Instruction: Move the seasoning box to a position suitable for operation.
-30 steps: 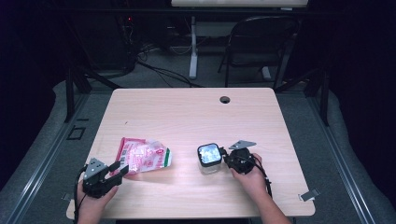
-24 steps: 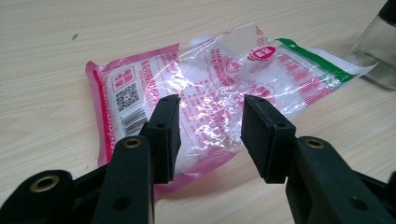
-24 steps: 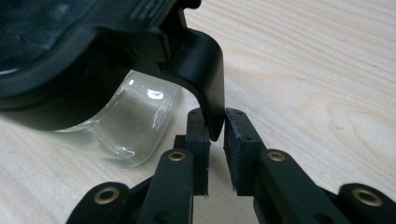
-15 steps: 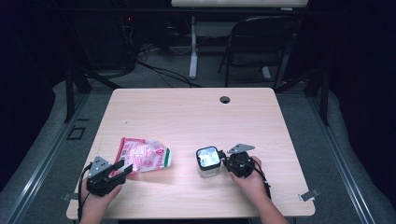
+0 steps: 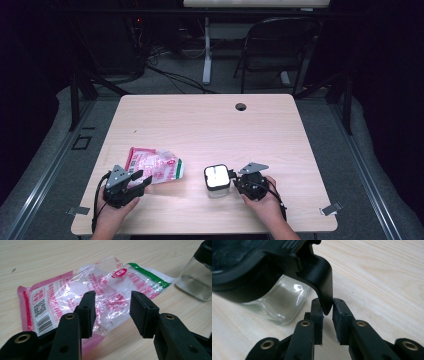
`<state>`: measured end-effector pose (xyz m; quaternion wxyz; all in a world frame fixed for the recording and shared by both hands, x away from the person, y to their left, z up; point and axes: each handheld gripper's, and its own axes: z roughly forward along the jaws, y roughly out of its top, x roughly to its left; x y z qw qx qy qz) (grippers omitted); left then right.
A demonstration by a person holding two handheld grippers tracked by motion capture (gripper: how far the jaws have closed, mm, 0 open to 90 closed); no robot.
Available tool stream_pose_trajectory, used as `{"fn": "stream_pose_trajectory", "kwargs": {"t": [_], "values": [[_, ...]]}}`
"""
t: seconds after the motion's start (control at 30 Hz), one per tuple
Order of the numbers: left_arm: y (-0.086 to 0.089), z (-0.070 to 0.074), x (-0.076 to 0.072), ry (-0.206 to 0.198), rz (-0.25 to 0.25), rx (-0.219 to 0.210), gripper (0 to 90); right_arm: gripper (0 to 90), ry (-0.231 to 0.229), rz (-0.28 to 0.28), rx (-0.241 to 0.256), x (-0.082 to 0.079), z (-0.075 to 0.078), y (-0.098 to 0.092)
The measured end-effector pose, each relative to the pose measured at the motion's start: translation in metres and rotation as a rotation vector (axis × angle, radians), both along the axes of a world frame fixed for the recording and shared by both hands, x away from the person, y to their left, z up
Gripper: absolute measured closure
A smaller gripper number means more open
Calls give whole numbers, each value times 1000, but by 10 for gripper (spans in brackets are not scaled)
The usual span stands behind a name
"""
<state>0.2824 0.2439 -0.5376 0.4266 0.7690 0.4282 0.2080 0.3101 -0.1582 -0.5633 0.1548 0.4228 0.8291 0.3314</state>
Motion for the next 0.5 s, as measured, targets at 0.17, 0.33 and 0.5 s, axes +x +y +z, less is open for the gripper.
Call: {"fn": "stream_pose_trajectory", "kwargs": {"t": [0.17,0.33,0.5], "values": [[-6,0,2,2,-18,-3,558,789,-5,15,-2,-5,0,4],[-12,3,2,22,-39,2,558,760,9,27,17,-9,1,5],[-16,3,4,55,-47,1,545,700,33,24,63,-10,5,1]]}}
